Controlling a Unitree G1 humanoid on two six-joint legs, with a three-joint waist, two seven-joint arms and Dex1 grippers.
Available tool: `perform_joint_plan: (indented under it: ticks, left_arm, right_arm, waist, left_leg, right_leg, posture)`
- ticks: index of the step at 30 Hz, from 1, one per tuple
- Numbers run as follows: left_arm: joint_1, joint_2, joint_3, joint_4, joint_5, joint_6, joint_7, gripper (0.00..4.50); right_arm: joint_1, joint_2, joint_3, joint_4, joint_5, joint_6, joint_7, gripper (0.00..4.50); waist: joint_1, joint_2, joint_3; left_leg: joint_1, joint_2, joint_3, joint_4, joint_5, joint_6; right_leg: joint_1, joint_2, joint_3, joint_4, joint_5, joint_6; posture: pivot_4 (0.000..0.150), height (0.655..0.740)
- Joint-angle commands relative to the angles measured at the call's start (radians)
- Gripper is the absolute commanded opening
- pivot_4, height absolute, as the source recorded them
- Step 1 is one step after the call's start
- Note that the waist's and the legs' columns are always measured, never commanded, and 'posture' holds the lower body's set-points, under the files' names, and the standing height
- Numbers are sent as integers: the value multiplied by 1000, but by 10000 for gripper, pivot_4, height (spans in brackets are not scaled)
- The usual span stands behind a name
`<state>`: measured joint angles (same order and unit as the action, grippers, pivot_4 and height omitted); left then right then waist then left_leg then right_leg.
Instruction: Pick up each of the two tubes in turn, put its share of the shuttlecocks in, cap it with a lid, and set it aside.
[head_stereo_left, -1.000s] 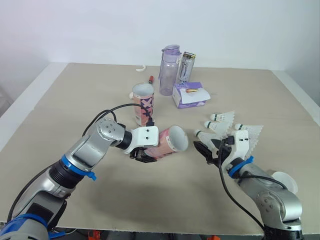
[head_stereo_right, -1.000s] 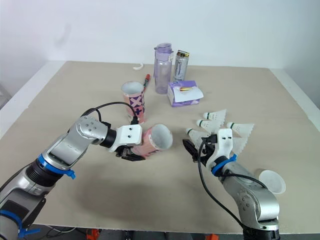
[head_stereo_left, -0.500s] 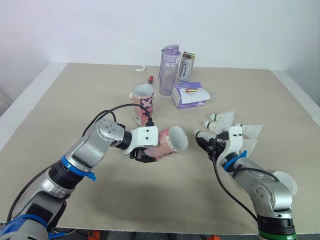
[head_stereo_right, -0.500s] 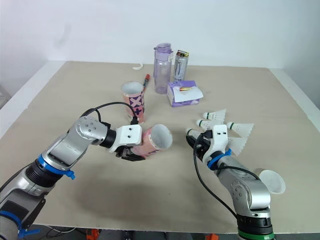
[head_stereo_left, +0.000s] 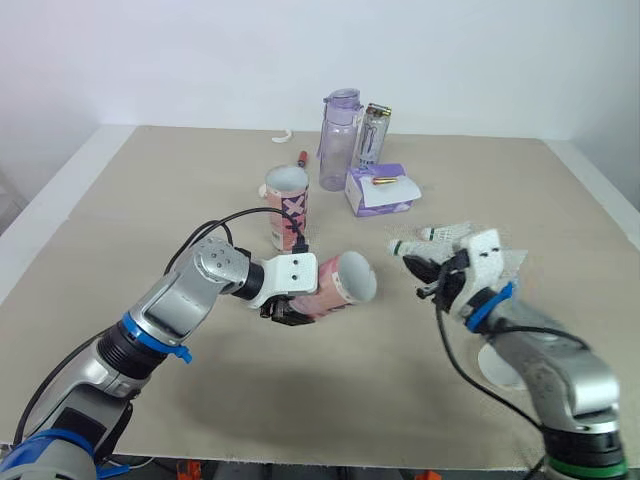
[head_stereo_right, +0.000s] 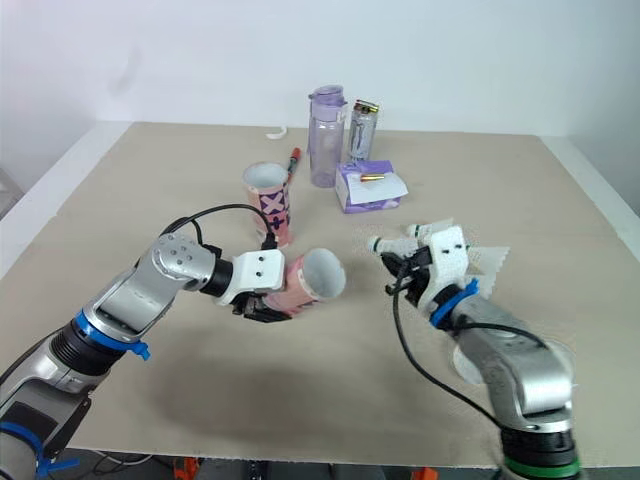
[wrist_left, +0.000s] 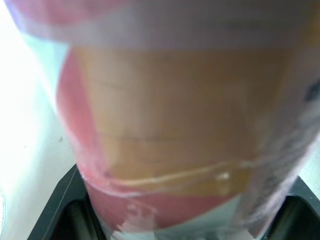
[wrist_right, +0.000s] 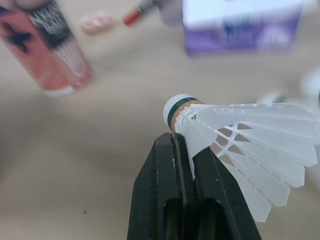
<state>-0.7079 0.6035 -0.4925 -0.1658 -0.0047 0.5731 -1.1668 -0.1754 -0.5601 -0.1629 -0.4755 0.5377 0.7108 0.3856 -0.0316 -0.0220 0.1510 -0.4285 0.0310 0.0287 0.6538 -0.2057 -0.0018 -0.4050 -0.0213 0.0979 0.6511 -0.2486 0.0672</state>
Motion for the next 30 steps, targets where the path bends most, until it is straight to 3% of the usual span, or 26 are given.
perform_joint_plan:
  ticks: [1, 5, 9, 27, 28, 30]
  left_arm:
    - [21, 22, -21, 36, 12, 19, -15, 30012]
    - [17, 19, -15, 39, -10, 38, -34, 30012]
    - [11, 9, -6, 26, -41, 77, -52, 30012]
    - [12, 12, -23, -9, -35, 104, -28, 30012]
    - [13, 10, -23, -9, -35, 105, -26, 30012]
    - [12, 8, -23, -8, -35, 106, -23, 30012]
  right_arm:
    - [10, -229, -47, -119, -70, -223, 281, 431]
    - [20, -377, -81, -142, -103, -431, 504, 431]
    - [16, -431, -63, -137, -148, -566, 604, 431]
    - [-217, -387, 187, -39, -296, -693, 673, 431]
    - [-227, -384, 195, -39, -294, -688, 676, 5293]
    - [-240, -380, 203, -40, -289, -677, 679, 9586]
  waist:
    - [0, 3, 2]
    - [-1, 1, 1]
    - [-3, 0, 1]
    - [-4, -1, 2]
    - [-3, -1, 2]
    - [-3, -1, 2]
  left_leg:
    - [-1, -1, 1, 0, 0, 0]
    - [1, 0, 0, -1, 0, 0]
    - [2, 1, 0, -1, 0, 0]
    - [1, 1, 0, -1, 0, 0]
    - [1, 1, 0, -1, 0, 0]
    - [1, 1, 0, -1, 0, 0]
  right_leg:
    - [-1, -1, 0, 0, 0, 1]
    - [1, 1, 0, 0, 0, 0]
    - [1, 2, 0, 0, 0, 0]
    - [0, 1, 0, 0, 0, 1]
    - [0, 1, 0, 0, 0, 1]
    - [0, 1, -1, 0, 0, 1]
  posture:
    - [1500, 7400]
    - [1500, 7400]
    - [1500, 7400]
    - [1500, 7400]
    - [1500, 7400]
    - [1500, 7400]
